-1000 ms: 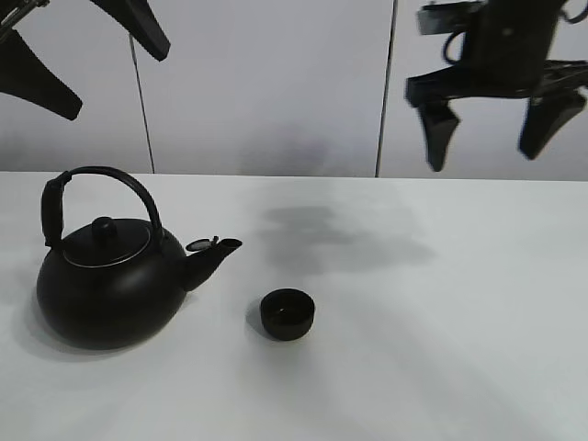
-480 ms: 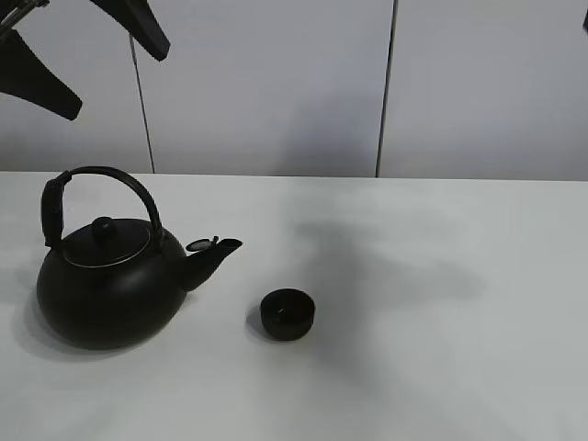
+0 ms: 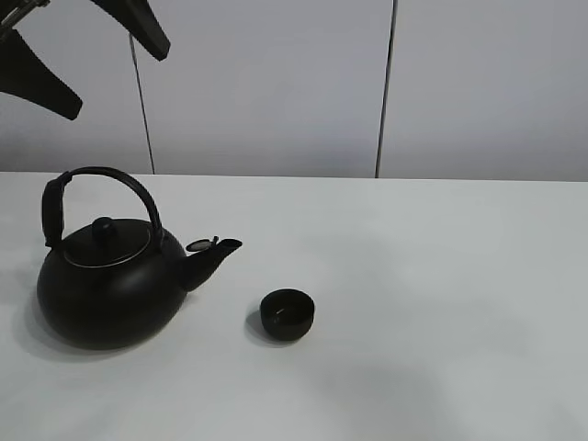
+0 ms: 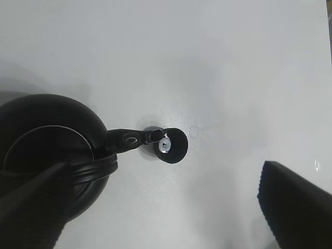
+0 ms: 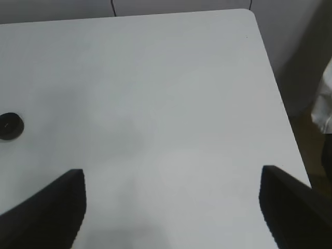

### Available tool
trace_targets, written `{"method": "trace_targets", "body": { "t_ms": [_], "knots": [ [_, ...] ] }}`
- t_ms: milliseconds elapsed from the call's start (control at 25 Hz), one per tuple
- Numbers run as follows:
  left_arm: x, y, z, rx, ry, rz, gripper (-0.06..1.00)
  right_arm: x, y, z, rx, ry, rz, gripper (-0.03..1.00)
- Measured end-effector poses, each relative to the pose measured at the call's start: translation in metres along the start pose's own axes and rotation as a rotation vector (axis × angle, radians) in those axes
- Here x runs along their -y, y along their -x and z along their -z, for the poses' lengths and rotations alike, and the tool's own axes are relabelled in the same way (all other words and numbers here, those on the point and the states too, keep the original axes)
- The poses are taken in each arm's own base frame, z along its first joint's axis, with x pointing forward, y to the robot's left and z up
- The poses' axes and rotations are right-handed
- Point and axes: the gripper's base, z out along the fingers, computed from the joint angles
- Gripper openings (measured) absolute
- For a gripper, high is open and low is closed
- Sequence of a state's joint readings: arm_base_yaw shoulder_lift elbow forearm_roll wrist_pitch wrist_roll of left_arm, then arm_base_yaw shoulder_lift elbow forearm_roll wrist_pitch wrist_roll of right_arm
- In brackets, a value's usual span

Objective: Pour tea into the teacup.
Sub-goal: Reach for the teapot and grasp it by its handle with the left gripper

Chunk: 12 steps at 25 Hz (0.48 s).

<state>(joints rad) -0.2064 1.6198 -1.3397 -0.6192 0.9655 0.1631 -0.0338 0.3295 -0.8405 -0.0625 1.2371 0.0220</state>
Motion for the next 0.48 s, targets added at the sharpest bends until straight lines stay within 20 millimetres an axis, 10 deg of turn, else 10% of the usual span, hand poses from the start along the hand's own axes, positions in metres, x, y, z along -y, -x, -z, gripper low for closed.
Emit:
{"method": "trace_targets", "body": {
  "t_ms": [200, 480],
  "knots": [
    [0.0, 0.0, 0.0, 0.0, 0.0, 0.0, 0.69, -0.001, -0.059, 0.001, 0.073, 0.013, -0.009, 0.62],
    [0.0, 0.0, 0.0, 0.0, 0.0, 0.0, 0.69, -0.008, -0.084, -0.03, 0.085, 0.069, 0.012, 0.62]
  ]
}}
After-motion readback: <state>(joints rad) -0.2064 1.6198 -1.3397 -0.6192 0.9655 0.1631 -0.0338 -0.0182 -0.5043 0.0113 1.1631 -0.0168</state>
